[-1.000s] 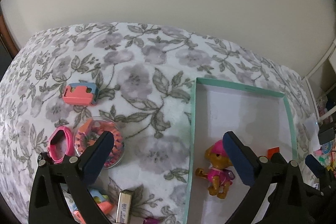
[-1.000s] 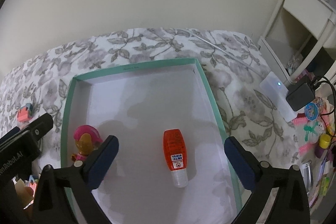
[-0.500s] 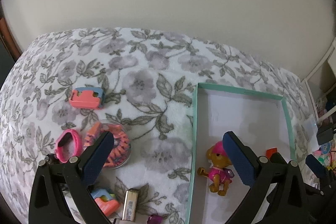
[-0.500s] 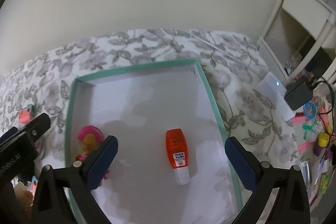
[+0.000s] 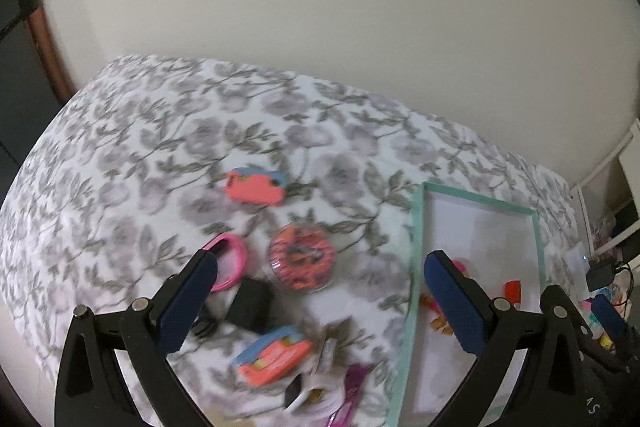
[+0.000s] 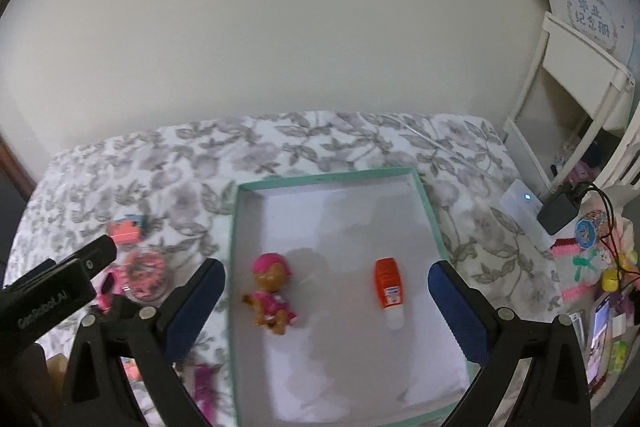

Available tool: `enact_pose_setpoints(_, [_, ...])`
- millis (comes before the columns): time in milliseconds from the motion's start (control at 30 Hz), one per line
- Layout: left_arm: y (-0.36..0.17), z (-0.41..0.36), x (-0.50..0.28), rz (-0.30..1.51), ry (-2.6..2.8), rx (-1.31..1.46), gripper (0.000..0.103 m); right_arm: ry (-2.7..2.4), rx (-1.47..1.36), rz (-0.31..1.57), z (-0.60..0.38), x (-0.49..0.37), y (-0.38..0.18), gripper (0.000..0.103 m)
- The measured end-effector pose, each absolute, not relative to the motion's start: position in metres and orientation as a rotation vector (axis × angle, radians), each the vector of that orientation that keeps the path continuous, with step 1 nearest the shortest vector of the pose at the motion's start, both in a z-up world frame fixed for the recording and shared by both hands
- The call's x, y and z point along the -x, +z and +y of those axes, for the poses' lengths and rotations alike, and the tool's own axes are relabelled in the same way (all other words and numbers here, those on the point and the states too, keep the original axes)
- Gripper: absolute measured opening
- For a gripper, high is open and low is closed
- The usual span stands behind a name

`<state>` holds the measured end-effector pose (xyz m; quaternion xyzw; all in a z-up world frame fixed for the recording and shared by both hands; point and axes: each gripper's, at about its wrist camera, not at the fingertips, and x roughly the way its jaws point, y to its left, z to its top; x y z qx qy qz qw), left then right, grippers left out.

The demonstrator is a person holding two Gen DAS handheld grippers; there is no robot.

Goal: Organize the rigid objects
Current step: 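Move both tools back to the toy cluster beside the tray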

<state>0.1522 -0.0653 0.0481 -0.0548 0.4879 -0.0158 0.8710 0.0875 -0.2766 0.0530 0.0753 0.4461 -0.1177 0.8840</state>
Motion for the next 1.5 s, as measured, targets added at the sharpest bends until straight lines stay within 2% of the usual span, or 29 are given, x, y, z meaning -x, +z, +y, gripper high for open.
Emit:
enact_pose_setpoints(367, [0.026,-0.011,-0.115,1.141,-0.002,0.279,0.103,-0.052,-0.147,0.979,-0.207,-0.065,0.045,0.103])
enact_pose_setpoints(933, [-0.045,0.054,-0.082,1.320,0.161,0.390,0.103,0.101,-0.070,1.185,-0.150,-0.059,-0.028,0.099])
enact_pose_setpoints(1133, [-0.070,0.055,-0.073,1.389,0.170,0.415,0.103,0.140,-0.116,1.231,-0.148,-0.059,-0.046,0.092])
enact_pose_setpoints(1200, [-0.074,0.058,-0.068,1.396,0.173,0.449,0.102,0.152,-0.129,1.247,-0.146,-0.060,-0.052,0.087])
enact_pose_setpoints(1333, [-0.080,0.060,-0.061,1.412,0.189,0.494,0.102,0.163,-0.139,1.263,-0.143,-0.059,-0.060,0.084])
enact_pose_setpoints(1400, [-0.082,0.059,-0.058,1.419,0.180,0.529,0.101,0.171,-0.136,1.263,-0.140,-0.059,-0.062,0.079])
enact_pose_setpoints(1467, [-0.083,0.056,-0.055,1.425,0.163,0.553,0.091,0.178,-0.126,1.259,-0.137,-0.058,-0.063,0.076])
enact_pose_setpoints(1500, [-0.085,0.055,-0.053,1.428,0.155,0.574,0.090,0.180,-0.122,1.258,-0.135,-0.058,-0.064,0.075])
